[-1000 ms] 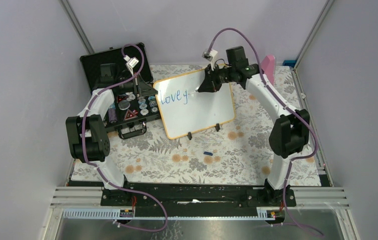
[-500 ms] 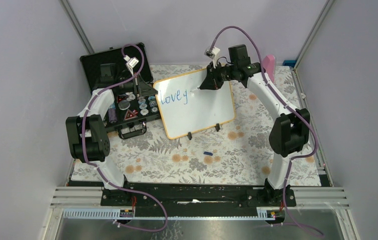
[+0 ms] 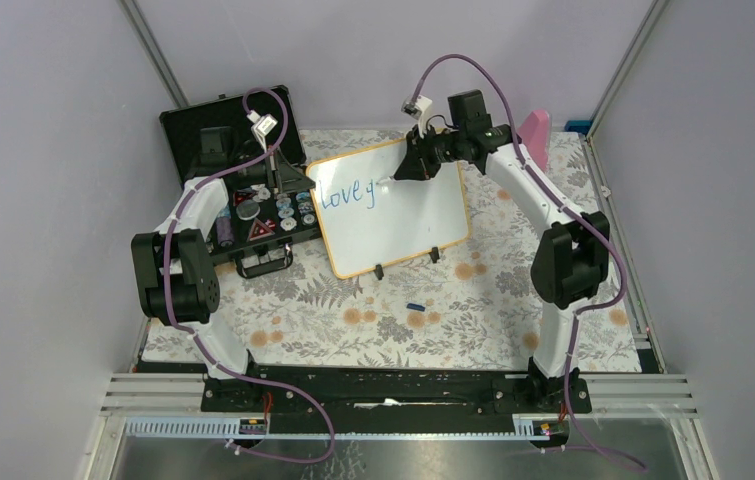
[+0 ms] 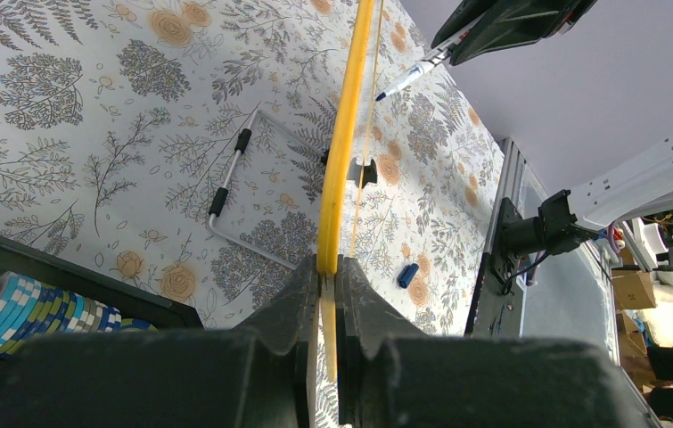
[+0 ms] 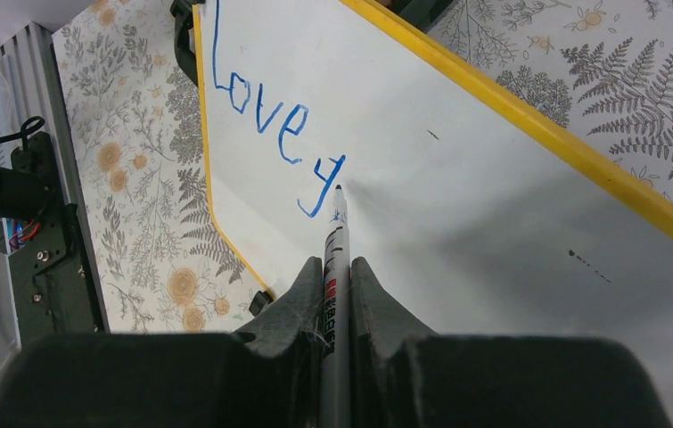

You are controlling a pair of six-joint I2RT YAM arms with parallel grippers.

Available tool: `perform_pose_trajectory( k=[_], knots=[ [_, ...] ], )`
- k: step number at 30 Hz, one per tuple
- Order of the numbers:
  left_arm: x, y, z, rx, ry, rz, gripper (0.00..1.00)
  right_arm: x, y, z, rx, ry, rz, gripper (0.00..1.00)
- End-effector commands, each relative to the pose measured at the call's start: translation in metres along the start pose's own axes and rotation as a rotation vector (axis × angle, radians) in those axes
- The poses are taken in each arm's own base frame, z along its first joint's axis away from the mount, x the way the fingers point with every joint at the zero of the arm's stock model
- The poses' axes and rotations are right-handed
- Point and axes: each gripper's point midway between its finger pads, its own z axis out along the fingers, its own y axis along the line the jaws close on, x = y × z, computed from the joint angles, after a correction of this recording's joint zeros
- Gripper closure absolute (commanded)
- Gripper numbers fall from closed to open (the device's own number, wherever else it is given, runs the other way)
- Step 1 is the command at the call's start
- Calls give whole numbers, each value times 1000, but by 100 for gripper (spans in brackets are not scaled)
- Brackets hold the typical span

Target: Write a sentence on the whiteboard

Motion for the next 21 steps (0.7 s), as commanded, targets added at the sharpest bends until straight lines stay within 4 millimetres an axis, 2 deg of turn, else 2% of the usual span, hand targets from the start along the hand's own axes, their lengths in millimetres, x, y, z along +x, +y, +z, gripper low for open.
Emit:
perform_pose_trajectory(
  k=[1, 21],
  knots=[
    [-15, -12, 1, 26, -15, 82, 100, -20, -1, 0, 14, -35, -58, 100],
    [-15, -11, 1, 25, -15, 81, 100, -19, -10, 6, 35, -28, -52, 100]
  ],
)
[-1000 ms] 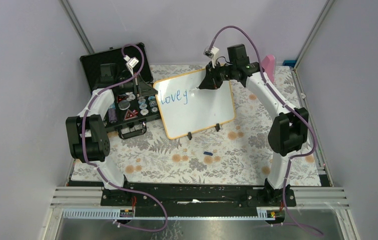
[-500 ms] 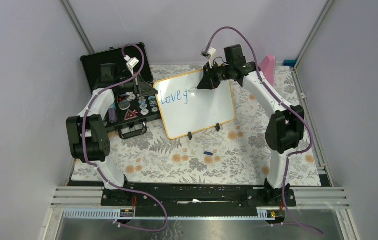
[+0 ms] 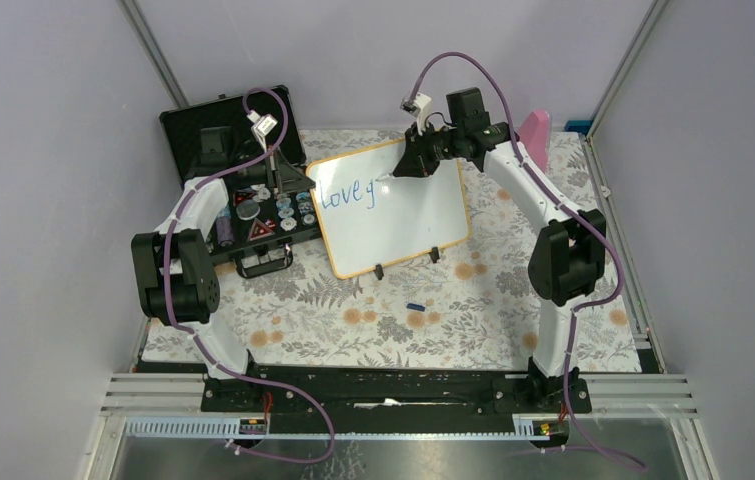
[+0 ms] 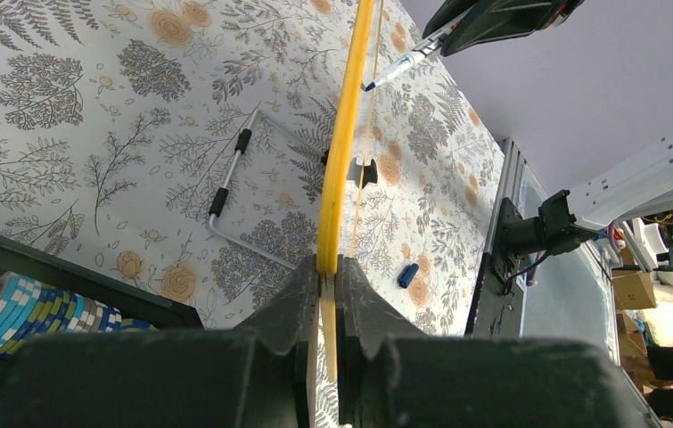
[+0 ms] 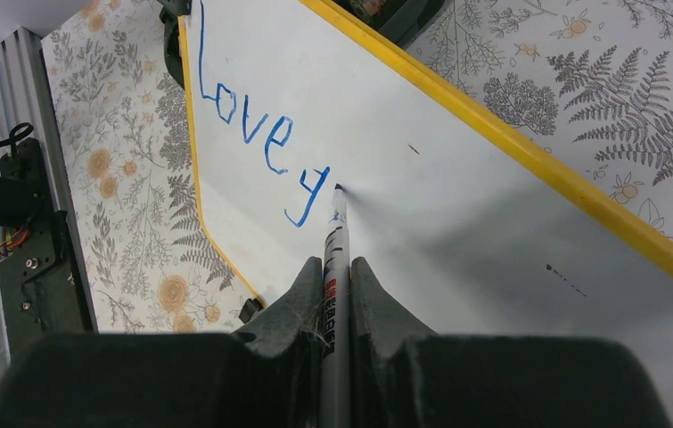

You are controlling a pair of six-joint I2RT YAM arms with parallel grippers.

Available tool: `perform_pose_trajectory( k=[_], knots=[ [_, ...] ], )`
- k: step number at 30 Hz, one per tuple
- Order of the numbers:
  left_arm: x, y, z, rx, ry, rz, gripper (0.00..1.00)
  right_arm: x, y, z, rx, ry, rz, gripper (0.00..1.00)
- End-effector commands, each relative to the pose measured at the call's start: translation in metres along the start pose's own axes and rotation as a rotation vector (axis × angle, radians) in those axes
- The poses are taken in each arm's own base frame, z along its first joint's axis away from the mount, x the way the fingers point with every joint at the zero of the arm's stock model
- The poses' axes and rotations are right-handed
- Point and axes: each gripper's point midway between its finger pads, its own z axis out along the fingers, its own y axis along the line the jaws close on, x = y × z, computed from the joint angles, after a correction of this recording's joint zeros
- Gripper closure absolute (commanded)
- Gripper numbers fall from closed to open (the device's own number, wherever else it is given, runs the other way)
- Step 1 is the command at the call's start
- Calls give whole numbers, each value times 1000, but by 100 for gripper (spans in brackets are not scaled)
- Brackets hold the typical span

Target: Write a sentence on the whiteboard

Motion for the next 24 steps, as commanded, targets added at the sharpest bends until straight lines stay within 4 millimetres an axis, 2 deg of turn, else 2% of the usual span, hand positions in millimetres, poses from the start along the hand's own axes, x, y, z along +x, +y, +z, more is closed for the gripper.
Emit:
perform_pose_trajectory(
  k=[1, 24],
  knots=[
    [-15, -10, 1, 24, -15, 80, 100, -15, -1, 1, 21, -26, -46, 100],
    [-16, -11, 1, 23, -16, 83, 100, 12, 2, -2, 22, 22, -37, 100]
  ],
)
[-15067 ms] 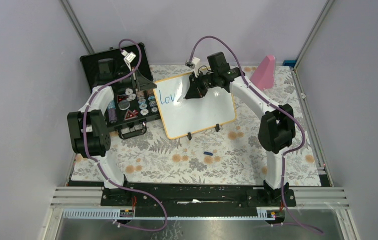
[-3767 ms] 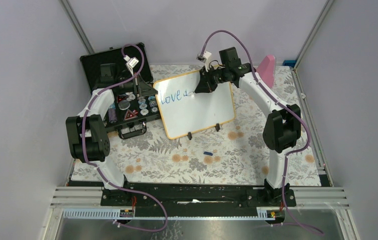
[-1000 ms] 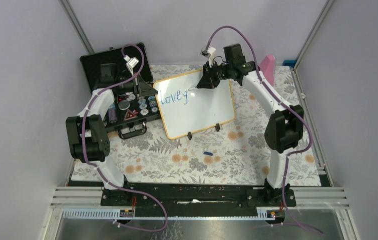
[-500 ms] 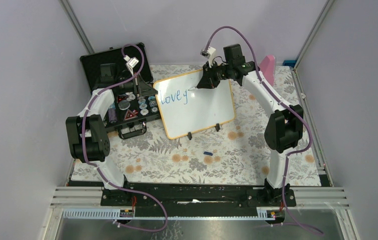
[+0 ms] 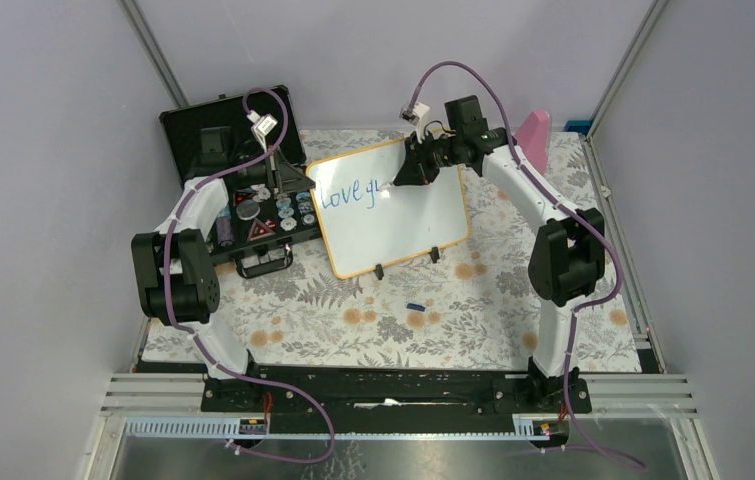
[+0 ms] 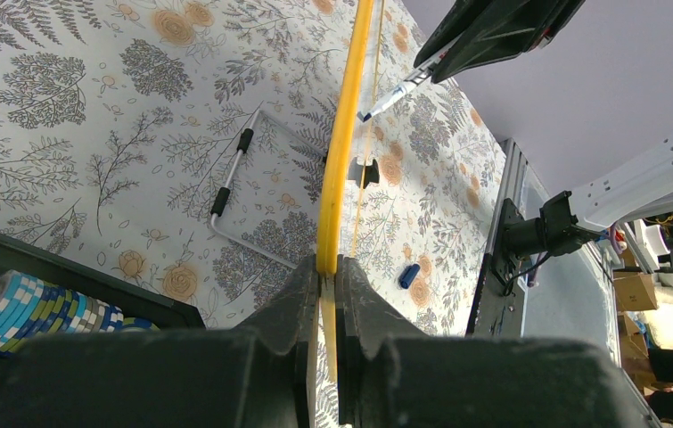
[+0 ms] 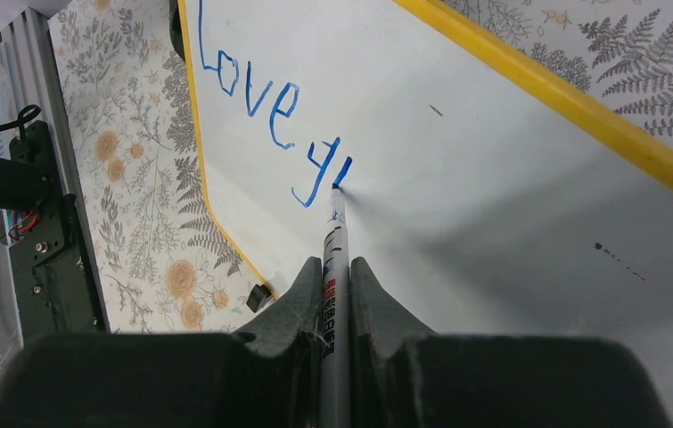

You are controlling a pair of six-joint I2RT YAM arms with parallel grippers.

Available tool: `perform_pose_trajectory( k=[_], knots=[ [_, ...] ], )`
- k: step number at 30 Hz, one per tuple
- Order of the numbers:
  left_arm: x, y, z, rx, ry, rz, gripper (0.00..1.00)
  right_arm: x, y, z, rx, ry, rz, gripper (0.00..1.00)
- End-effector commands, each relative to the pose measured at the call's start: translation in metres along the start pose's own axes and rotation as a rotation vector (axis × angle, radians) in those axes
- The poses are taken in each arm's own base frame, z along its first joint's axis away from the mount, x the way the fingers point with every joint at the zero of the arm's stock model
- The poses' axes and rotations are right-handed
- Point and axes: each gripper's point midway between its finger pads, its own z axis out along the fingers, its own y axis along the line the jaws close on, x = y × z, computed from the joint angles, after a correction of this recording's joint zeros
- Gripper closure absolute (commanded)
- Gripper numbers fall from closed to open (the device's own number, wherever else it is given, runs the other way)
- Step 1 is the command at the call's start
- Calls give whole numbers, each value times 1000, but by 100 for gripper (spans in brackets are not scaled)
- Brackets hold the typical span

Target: Write a sentence on the whiteboard

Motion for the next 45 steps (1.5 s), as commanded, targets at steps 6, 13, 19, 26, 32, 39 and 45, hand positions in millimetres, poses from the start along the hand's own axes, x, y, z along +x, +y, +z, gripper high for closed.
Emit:
perform_pose_trajectory(
  k=[6, 13, 19, 26, 32, 39, 45],
  knots=[
    [-16, -12, 1, 27, -16, 85, 100, -5, 3, -7, 34, -11, -60, 100],
    [-17, -12, 1, 28, -16, 84, 100, -13, 2, -7, 34, -24, -59, 100],
    [-16, -12, 1, 28, -16, 85, 100, -20, 1, -8, 42, -36, -66, 100],
    [-16, -12, 0, 26, -17, 85, 100, -25, -3, -8, 54, -42, -65, 100],
    [-17, -12, 0, 27, -17, 88, 100, -26, -8, -11, 66, -47, -60, 100],
    [-16, -12, 0, 27, -16, 85, 100, -26, -11, -16, 79, -50, -60, 100],
    [-17, -12, 0, 25, -18, 87, 100, -26, -12, -20, 84, -52, -60, 100]
  ],
)
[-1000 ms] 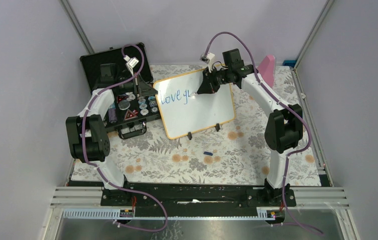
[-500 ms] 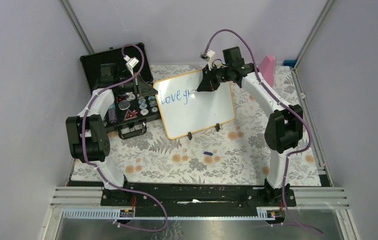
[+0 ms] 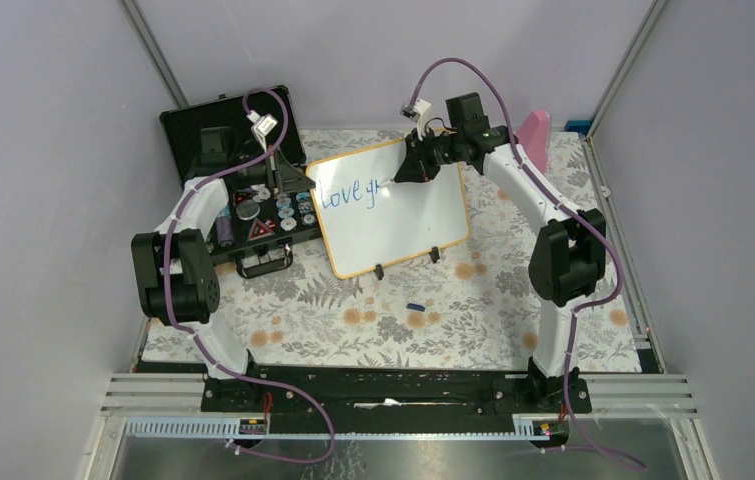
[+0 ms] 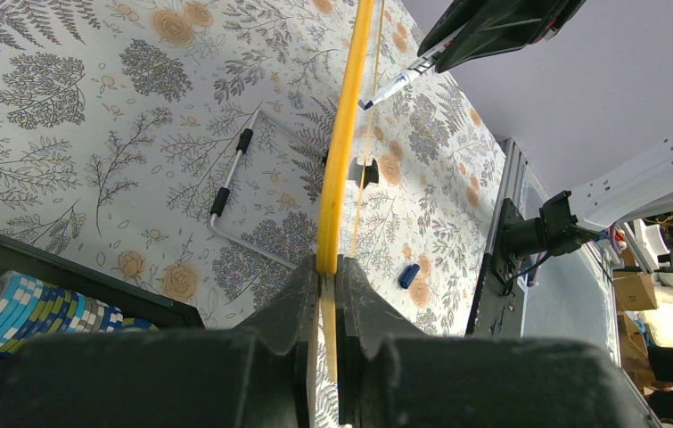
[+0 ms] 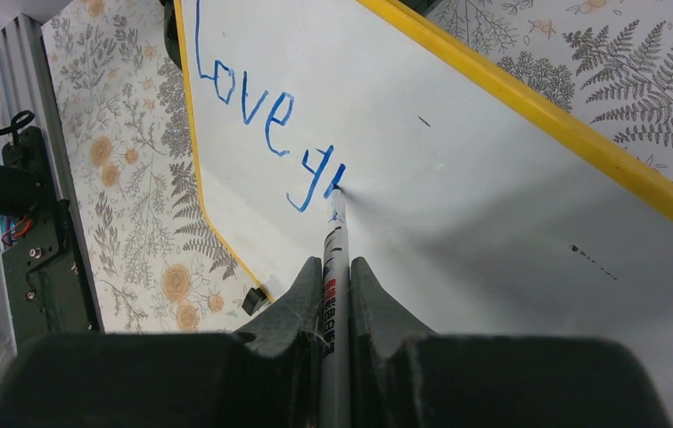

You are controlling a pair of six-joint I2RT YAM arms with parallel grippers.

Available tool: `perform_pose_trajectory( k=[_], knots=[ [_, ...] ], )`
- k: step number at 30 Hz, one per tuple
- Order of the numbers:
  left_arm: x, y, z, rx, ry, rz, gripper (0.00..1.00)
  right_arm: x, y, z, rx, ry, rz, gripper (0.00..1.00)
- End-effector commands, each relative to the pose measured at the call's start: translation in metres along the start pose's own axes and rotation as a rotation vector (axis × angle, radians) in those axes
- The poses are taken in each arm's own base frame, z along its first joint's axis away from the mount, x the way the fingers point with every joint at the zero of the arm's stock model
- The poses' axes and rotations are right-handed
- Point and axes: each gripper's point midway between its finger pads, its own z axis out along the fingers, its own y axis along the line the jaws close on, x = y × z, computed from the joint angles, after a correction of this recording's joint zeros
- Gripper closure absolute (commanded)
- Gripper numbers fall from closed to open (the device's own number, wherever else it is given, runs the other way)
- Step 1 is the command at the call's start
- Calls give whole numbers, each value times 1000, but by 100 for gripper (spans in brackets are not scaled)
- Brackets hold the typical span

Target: Write a sentence on the whiteboard

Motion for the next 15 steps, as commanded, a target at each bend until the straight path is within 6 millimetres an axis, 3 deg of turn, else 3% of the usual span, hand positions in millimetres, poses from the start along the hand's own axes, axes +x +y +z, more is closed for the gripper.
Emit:
perform_pose_trajectory(
  k=[1, 15],
  knots=[
    [-17, -12, 0, 25, -18, 87, 100, -22, -10, -17, 70, -47, -56, 100],
    [-17, -13, 0, 23, -19, 88, 100, -27, -8, -21, 74, -57, -60, 100]
  ],
)
